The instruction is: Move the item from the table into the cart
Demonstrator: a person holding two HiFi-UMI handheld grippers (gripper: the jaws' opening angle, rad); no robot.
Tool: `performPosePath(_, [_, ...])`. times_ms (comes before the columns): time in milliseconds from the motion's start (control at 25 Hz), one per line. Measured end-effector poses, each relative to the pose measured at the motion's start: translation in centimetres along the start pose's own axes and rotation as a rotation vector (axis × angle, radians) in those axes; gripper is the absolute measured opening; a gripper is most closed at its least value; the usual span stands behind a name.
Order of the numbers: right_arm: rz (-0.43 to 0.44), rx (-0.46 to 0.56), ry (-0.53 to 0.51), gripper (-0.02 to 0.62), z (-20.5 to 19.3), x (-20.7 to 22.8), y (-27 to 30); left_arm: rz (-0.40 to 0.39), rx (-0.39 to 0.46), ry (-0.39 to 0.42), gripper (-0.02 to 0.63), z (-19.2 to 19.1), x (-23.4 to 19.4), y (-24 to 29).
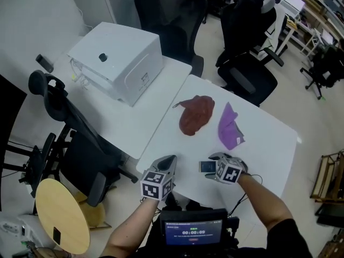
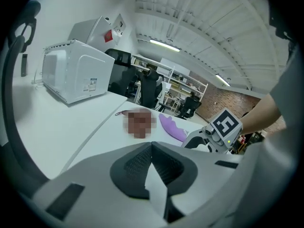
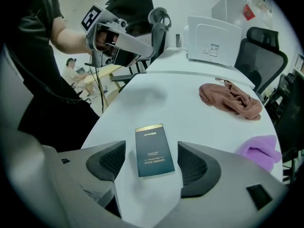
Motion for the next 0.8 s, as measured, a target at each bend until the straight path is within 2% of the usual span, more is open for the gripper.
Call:
performPosePath(160, [0.012,-0.067,-0.065,0.334,-0.7,-0.3,1.2,0.000,-0.007,-0.014,-0.005,-0.6,-0.4,-0.1])
performPosePath(240, [0.010,-0.085,-0.089,0.282,-1.0,-0.3,1.5,-0.002,-0.009,-0.017,-0.005,-0.9,-0.5,-0.3])
performPosePath(400, [-0.003,-0.093,-0.131,0.282,-1.1,-0.1,1.9,-0.021,-0.001,-0.017,-0.005,-1.2,-0.3,-0.7])
performPosePath(480, [-0.001,-0.091,-0.128,0.238,-1.3,-0.3,1.9,-0.024,0.002,-0.013,-0.005,-1.2,-0.1,-0.9])
performPosePath(680, [-0.008,-0.069,-0.072,0.232,-0.7,-0.5,1.5,-0.027,0.008,-0.010,-0.005,-1.1,0.3,-1.7])
performPosePath(800, [-0.052,-0.015,-0.031,0.232,0.3,-0.2,0.1,-0.020,0.039,-0.004,-0.005,-0.2,0.6,-2.8])
Point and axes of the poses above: the fingertips, and each gripper's own axes: y forward along the fingers, x to its right, z out of its top, the point moved 2 cm from there along -y, backward along the fingers, and after that the axes turned 4 degrees about -z, right-handed, at the moved point
